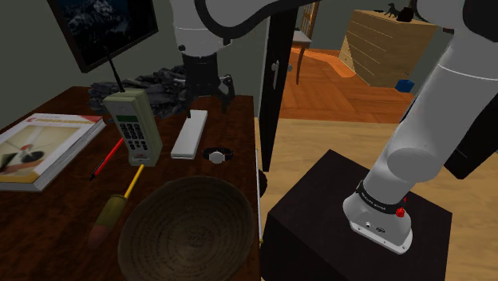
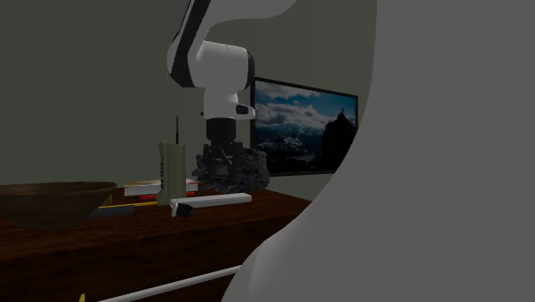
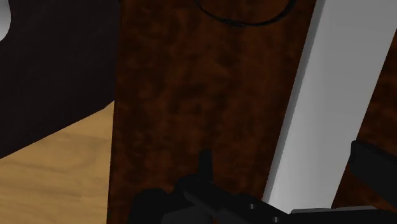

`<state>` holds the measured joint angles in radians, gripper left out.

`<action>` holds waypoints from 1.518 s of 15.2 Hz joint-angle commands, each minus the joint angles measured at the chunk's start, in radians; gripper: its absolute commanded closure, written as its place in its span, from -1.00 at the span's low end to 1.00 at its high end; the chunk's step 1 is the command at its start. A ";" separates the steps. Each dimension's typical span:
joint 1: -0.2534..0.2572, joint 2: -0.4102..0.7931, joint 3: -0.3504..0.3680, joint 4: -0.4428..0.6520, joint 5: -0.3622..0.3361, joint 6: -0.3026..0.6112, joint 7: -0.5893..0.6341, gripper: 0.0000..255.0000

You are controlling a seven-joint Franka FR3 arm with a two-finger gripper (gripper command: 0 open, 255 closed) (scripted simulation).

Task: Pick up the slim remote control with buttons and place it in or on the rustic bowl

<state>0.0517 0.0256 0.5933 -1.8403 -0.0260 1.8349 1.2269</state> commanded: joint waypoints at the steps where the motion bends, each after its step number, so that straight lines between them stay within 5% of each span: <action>1: 0.023 0.097 0.017 0.086 -0.058 -0.002 0.088 -1.00; 3: 0.047 0.161 0.018 0.151 -0.097 -0.012 0.141 -1.00; 10: 0.048 0.175 0.011 0.065 -0.108 0.086 0.149 -1.00; 18: 0.048 0.175 0.011 0.066 -0.108 0.086 0.149 -1.00; 19: 0.048 0.175 0.011 0.066 -0.108 0.086 0.149 1.00; 23: 0.048 0.175 0.011 0.065 -0.108 0.086 0.149 1.00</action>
<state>0.0994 0.1997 0.6043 -1.7749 -0.1339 1.9201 1.3762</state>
